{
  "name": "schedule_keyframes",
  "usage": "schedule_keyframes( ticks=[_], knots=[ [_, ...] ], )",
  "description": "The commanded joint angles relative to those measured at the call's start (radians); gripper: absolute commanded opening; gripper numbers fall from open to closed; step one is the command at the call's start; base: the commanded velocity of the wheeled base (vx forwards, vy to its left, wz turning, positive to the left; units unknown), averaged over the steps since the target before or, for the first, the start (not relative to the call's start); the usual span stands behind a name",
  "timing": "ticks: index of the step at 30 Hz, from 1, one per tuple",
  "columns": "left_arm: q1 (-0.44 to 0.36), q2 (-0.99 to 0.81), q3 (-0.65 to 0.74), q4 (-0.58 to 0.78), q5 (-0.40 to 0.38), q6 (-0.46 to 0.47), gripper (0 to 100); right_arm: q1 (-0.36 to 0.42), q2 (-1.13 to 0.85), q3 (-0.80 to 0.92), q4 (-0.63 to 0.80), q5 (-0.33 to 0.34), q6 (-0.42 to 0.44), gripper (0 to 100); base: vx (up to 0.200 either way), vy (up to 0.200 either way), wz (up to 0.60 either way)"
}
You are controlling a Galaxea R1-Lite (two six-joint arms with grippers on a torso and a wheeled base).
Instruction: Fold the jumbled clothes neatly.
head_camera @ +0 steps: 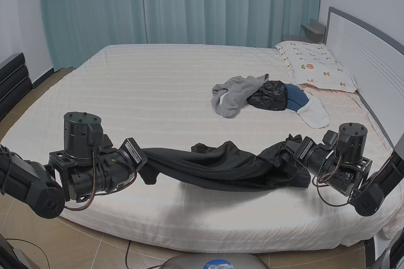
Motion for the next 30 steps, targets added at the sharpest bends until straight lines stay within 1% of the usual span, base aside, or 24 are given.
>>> schedule_keyframes(
  ticks=[1,2,6,14,23,30],
  knots=[
    [0.001,-0.014,0.000,0.000,0.000,0.000,0,0.004,0.016,-0.002,-0.003,-0.017,-0.015,0,0.000,0.200,0.00],
    [-0.001,-0.015,0.000,0.000,0.000,0.000,0,0.008,0.019,-0.001,-0.010,-0.025,-0.026,0,0.000,0.000,0.00],
    [0.001,-0.021,0.001,0.001,0.000,0.000,0,0.010,0.014,-0.001,-0.012,-0.033,-0.032,0,0.000,0.200,0.00],
    [0.001,-0.034,0.003,0.001,0.000,0.003,0,0.010,0.002,-0.001,-0.015,-0.033,-0.032,0,0.000,0.200,0.00],
    [0.001,-0.048,0.014,0.000,0.000,0.034,0,0.010,-0.006,-0.001,-0.022,-0.031,-0.031,0,0.000,0.200,0.00],
    [0.004,-0.048,0.012,-0.002,0.000,0.034,0,0.013,-0.006,0.002,-0.042,-0.031,-0.032,0,0.000,0.200,0.00]
  ],
)
